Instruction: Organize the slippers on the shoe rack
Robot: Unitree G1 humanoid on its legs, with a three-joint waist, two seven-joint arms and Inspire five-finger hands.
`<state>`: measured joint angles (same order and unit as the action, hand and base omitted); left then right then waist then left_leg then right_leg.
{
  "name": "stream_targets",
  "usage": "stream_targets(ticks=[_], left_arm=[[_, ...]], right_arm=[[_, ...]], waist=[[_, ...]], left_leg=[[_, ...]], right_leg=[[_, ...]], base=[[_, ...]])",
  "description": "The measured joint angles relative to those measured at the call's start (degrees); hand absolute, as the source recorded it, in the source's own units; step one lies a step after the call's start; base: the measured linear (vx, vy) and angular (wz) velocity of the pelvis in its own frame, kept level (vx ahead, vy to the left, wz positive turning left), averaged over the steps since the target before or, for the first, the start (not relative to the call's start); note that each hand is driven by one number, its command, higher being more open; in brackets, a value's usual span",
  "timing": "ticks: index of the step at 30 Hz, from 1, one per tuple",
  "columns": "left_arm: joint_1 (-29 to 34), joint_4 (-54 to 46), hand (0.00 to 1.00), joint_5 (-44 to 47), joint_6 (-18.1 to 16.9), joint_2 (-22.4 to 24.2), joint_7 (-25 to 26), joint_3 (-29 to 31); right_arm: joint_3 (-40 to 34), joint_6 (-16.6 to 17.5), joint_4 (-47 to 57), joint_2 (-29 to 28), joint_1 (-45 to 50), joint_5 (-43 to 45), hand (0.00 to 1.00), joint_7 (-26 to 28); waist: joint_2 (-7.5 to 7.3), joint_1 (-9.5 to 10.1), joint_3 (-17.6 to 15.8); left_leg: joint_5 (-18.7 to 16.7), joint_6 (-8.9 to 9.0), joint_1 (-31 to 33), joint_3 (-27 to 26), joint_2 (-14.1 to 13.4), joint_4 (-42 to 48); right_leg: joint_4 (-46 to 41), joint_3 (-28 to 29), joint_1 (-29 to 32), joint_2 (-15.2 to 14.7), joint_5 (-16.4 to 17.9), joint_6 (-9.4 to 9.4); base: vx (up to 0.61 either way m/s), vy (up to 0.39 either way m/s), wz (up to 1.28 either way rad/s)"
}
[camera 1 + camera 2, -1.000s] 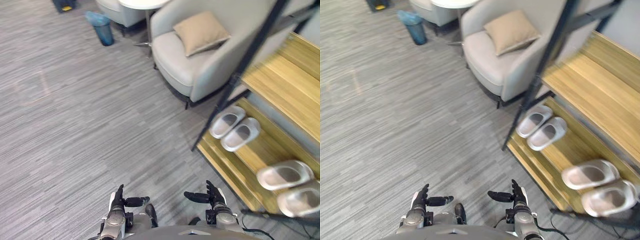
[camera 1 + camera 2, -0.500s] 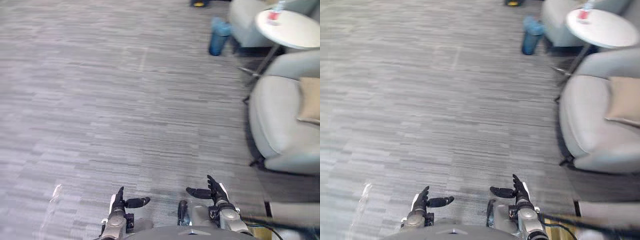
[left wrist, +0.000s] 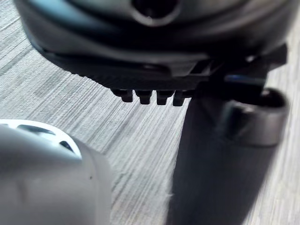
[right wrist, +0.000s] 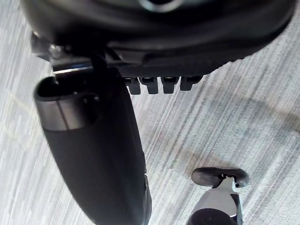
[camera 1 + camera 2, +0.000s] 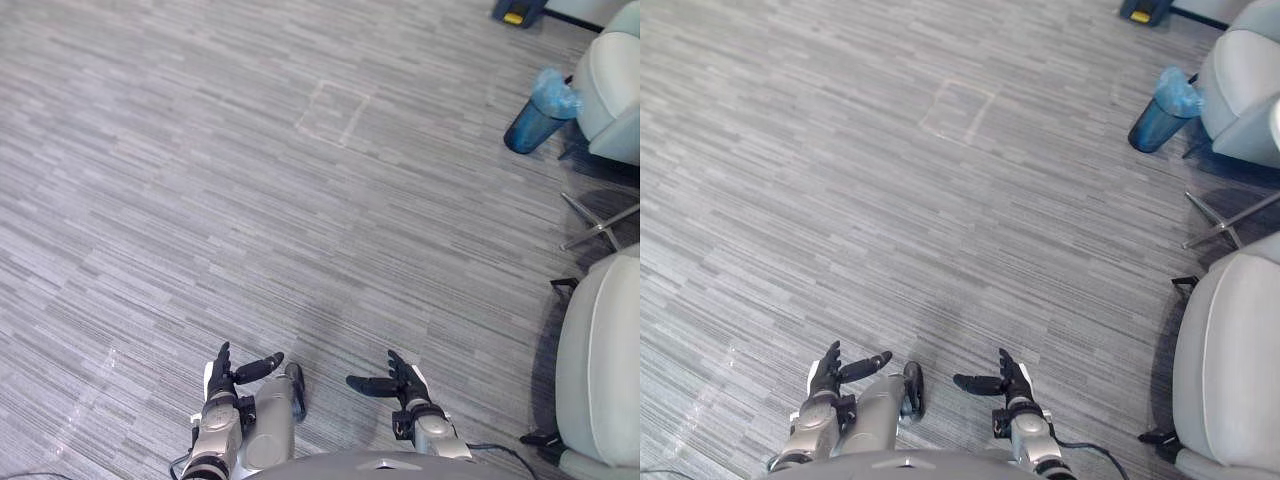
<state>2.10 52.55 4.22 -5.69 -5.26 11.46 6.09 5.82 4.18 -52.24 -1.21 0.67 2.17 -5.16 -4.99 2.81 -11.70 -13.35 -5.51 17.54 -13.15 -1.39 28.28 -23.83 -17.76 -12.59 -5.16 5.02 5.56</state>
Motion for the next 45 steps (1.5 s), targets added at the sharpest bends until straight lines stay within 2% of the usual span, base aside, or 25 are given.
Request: stream_targets(ticks=[1,2,4,7,9,10,11,15,16,17,18,20,22,25,26,28,31,34,36,37,40,41,42,43,45], left_arm=[[0.7,0.4,1.00,-0.4,0.0,0.3,-0.1,-0.4],[1.0,1.0,1.00,-0.4,0.2,0.1,-0.2,-1.1],[1.1,2.1,1.00,-1.1,0.2,0.2,-0.1,-2.2],[1.1,2.9,1.00,-1.6,0.2,0.7,-0.3,-3.2],[1.0,2.9,1.00,-1.6,0.2,0.8,-0.6,-3.3],[1.5,3.1,1.00,-1.6,0.2,0.5,-1.4,-4.3],[1.5,3.4,1.00,-1.6,0.2,0.0,-1.7,-4.9],[0.7,3.5,1.00,-2.7,0.0,1.8,-3.5,-5.0],[0.7,3.2,1.00,-2.7,0.1,2.7,-3.6,-4.4],[0.9,2.0,1.00,-2.7,0.0,3.2,-3.7,-3.2],[1.5,-0.3,1.00,-2.7,0.0,4.2,-3.8,-1.4],[1.4,-2.1,1.00,-2.7,0.0,4.4,-3.8,-0.3],[1.3,-3.7,1.00,-2.7,-0.3,4.5,-3.8,-0.4],[0.9,-3.9,1.00,-2.6,-0.5,4.5,-3.7,-0.4],[0.8,-3.9,1.00,-2.5,-0.5,4.2,-3.4,-1.0],[0.2,-2.9,1.00,-2.5,-0.7,2.5,-3.0,-2.2],[-0.4,-0.5,1.00,-2.5,0.0,0.8,-3.1,-3.3],[1.2,1.0,1.00,-2.5,0.2,-0.6,-2.9,-3.4],[1.8,2.0,1.00,-2.5,0.8,-0.9,-2.0,-3.9],[1.7,2.6,1.00,-2.5,0.8,-1.0,-1.8,-4.7],[1.8,3.0,1.00,-2.6,0.8,-1.0,-1.9,-5.1],[2.2,3.4,1.00,-2.6,0.8,-0.9,-2.0,-5.2],[2.6,3.6,1.00,-2.7,0.9,-1.2,-2.3,-5.1],[1.9,4.8,1.00,-2.8,1.1,-0.3,-2.4,-5.2],[1.2,5.0,1.00,-2.8,0.9,0.7,-2.4,-5.1]], right_arm=[[0.0,0.0,-0.1,0.1,0.4,-0.5,1.00,0.1],[0.1,0.0,-0.1,0.3,0.5,-1.3,1.00,0.4],[0.5,0.1,0.2,0.9,0.5,-2.2,1.00,0.8],[1.2,1.1,2.1,1.7,0.1,-2.2,1.00,1.1],[1.4,1.5,3.3,1.7,0.1,-2.2,1.00,1.2],[2.2,1.8,4.2,1.8,0.2,-2.1,1.00,1.2],[2.2,1.9,4.0,1.9,0.3,-2.2,1.00,1.2],[-0.3,0.0,4.9,1.6,0.9,-2.1,1.00,1.1],[-0.3,-0.1,6.0,1.7,1.6,-2.1,1.00,1.1],[-0.3,-0.3,7.2,1.8,2.6,-2.1,1.00,1.1],[-0.1,-0.3,7.6,1.5,3.1,-2.0,1.00,1.0],[-0.1,-0.5,7.7,-0.1,3.9,-2.0,1.00,0.9],[-0.1,-0.5,7.7,-1.0,4.2,-1.1,1.00,0.7],[-0.2,-0.5,7.5,-1.1,3.7,-0.3,1.00,0.7],[-0.8,-0.5,6.7,-0.6,4.1,-0.4,1.00,0.5],[-0.8,-0.7,4.7,-1.5,4.0,-0.5,1.00,0.2],[-1.5,-0.9,3.2,-1.4,4.0,-0.9,1.00,0.2],[-1.1,-1.2,2.0,-1.0,2.7,-1.4,1.00,0.4],[0.3,-0.9,2.0,-0.4,1.7,-2.2,1.00,1.0],[0.6,-0.8,2.1,-0.1,0.9,-2.7,1.00,1.2],[1.6,-0.2,2.6,-0.1,-0.2,-3.4,1.00,1.2],[2.5,0.4,3.1,-0.1,-0.6,-3.4,1.00,1.2],[2.8,0.5,2.8,-0.2,-0.1,-3.3,1.00,1.3],[2.8,0.6,1.9,0.6,-1.2,-3.4,1.00,1.3],[1.6,0.1,1.8,0.7,-2.4,-3.4,1.00,1.1]], waist=[[0.58,-0.49,-0.3],[0.44,-0.70,-0.5],[1.96,-2.01,-1.1],[3.86,-3.57,-2.1],[3.69,-4.00,-2.2],[2.33,-5.23,-1.7],[2.39,-5.66,-1.5],[3.96,-5.91,-0.9],[4.49,-6.24,-1.0],[5.40,-6.03,-0.8],[6.12,-5.30,-0.8],[5.40,-3.97,-0.5],[4.25,-2.88,0.0],[3.90,-2.54,-0.3],[3.95,-1.93,0.0],[1.10,-2.03,0.9],[0.23,-2.12,1.5],[-0.23,-2.17,0.6],[1.58,-3.46,-0.4],[3.32,-3.68,-0.8],[3.47,-3.96,-1.1],[2.04,-4.82,-0.7],[1.49,-5.28,-0.4],[3.66,-5.06,-0.2],[3.69,-4.46,-0.3]], left_leg=[[-1.4,0.33,-5.7,1.4,0.6,-3.6],[-1.7,0.30,-10.5,2.4,1.7,-6.6],[-1.9,0.16,-17.3,4.9,1.5,-11.2],[-1.8,0.19,-25.4,7.1,-0.9,-15.6],[-2.1,0.57,-27.2,8.8,-2.3,-16.2],[-3.0,2.37,-29.2,11.2,-2.6,-17.9],[-3.4,3.19,-30.4,12.3,-3.3,-18.7],[0.4,9.06,-27.6,17.3,-5.2,-6.1],[1.8,12.27,-24.3,18.2,-5.8,2.8],[4.2,18.50,-19.7,18.5,-7.2,14.6],[4.0,19.70,-14.1,16.9,-9.7,28.3],[1.7,16.29,-7.5,11.5,-12.4,36.3],[-1.2,11.63,-1.9,6.6,-13.0,28.6],[-0.4,9.97,0.8,6.6,-10.2,7.5],[11.5,9.77,0.2,9.1,-7.0,-4.5],[10.0,8.52,-1.4,8.0,-5.0,-5.4],[4.6,7.11,-3.5,6.9,-3.3,-3.2],[1.0,5.75,-14.1,2.8,-2.0,-7.8],[0.3,5.32,-23.5,2.4,-3.1,-13.9],[0.3,5.33,-27.0,2.0,-5.4,-16.8],[0.3,5.33,-30.0,0.8,-7.2,-18.1],[-0.3,6.25,-32.6,0.6,-6.4,-19.6],[-1.0,7.48,-33.9,1.0,-6.0,-20.1],[-1.4,7.54,-35.2,1.7,-8.2,-20.6],[1.5,6.41,-35.0,4.0,-6.6,-19.7]], right_leg=[[-13.6,0.5,4.0,-2.5,-5.8,-2.03],[-26.6,1.3,8.7,-4.8,-0.9,-6.23],[-34.0,2.5,14.4,-3.5,4.9,-6.79],[-23.5,2.5,25.0,-0.1,11.4,-6.18],[-11.9,3.1,29.2,0.9,10.1,-4.40],[1.4,3.4,30.5,0.9,0.4,-2.22],[1.7,2.7,29.6,1.1,-1.4,-5.81],[-4.3,0.2,26.0,1.2,8.8,-8.02],[-2.8,-0.8,23.4,1.7,9.5,-8.12],[-0.2,-1.3,19.8,3.3,10.0,-8.32],[3.1,-1.3,14.9,5.5,10.3,-8.91],[8.1,-0.6,8.0,6.6,10.5,-9.18],[13.0,1.5,2.7,6.1,10.1,-8.46],[14.6,3.3,-0.7,4.3,10.0,-7.19],[14.8,5.4,-2.8,3.5,10.6,-4.40],[14.6,6.3,-3.2,0.8,9.4,-2.92],[3.6,10.3,0.0,-2.0,6.2,-0.63],[-22.0,10.9,8.9,-7.3,-3.5,-3.77],[-36.4,7.2,17.4,-7.6,4.5,-7.20],[-34.5,4.1,21.7,-4.5,9.0,-7.82],[-23.1,-0.2,28.2,-2.2,10.9,-7.25],[-5.1,-2.4,30.3,-1.1,5.9,-4.53],[0.3,-2.2,29.9,-0.6,-3.2,-7.33],[0.6,-2.3,28.4,1.7,-1.9,-9.14],[-2.1,-0.4,29.5,1.7,1.4,-9.40]], base=[[0.61,0.085,0.41],[0.59,0.047,0.51],[0.57,-0.046,0.61],[0.58,-0.151,0.59],[0.55,-0.214,0.72],[0.35,-0.155,0.85],[0.62,-0.284,0.83],[0.65,-0.333,0.35],[0.49,-0.236,0.52],[0.48,-0.183,0.19],[0.46,-0.122,-0.04],[0.49,-0.102,-0.21],[0.43,-0.033,-0.37],[0.54,0.131,-0.50],[0.65,0.226,-0.40],[0.51,0.146,-0.07],[0.59,0.226,0.06],[0.54,0.143,-0.49],[0.59,0.069,-0.39],[0.48,0.014,-0.14],[0.44,-0.087,-0.02],[0.54,-0.152,0.19],[0.69,-0.200,0.10],[0.46,-0.125,-0.10],[0.50,-0.166,-0.37]])
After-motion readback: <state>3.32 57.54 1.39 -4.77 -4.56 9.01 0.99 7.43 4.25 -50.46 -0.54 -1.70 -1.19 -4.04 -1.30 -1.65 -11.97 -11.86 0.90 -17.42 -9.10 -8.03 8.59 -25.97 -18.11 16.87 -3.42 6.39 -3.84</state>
